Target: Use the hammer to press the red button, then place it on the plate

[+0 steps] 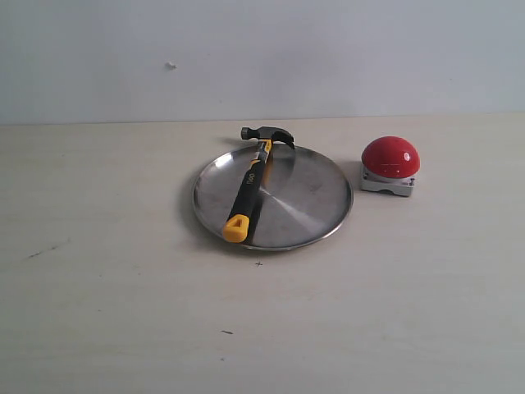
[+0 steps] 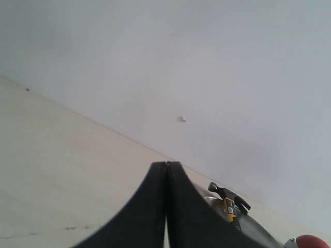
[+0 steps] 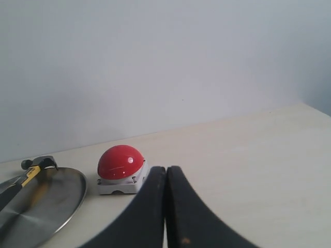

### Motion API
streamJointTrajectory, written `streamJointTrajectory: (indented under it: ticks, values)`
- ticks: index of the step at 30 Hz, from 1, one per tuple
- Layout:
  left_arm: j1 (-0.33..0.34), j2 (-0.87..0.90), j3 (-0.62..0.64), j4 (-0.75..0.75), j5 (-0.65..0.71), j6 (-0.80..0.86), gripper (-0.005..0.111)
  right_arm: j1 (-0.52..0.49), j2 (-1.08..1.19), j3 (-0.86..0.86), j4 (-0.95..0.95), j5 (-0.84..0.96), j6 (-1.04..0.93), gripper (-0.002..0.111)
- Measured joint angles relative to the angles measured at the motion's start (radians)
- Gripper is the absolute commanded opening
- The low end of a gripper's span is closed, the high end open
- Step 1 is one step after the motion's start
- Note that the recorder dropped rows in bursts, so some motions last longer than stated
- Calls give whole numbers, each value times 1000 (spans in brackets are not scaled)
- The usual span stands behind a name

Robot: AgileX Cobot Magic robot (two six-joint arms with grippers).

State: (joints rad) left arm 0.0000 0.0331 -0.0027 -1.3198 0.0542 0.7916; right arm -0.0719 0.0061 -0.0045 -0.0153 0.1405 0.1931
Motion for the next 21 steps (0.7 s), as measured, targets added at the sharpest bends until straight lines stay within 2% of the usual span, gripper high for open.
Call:
streamJointTrajectory:
  ticks: [21]
  values:
    - [0,0,0,0,0,0,0,0,0,0,8,2,0,0]
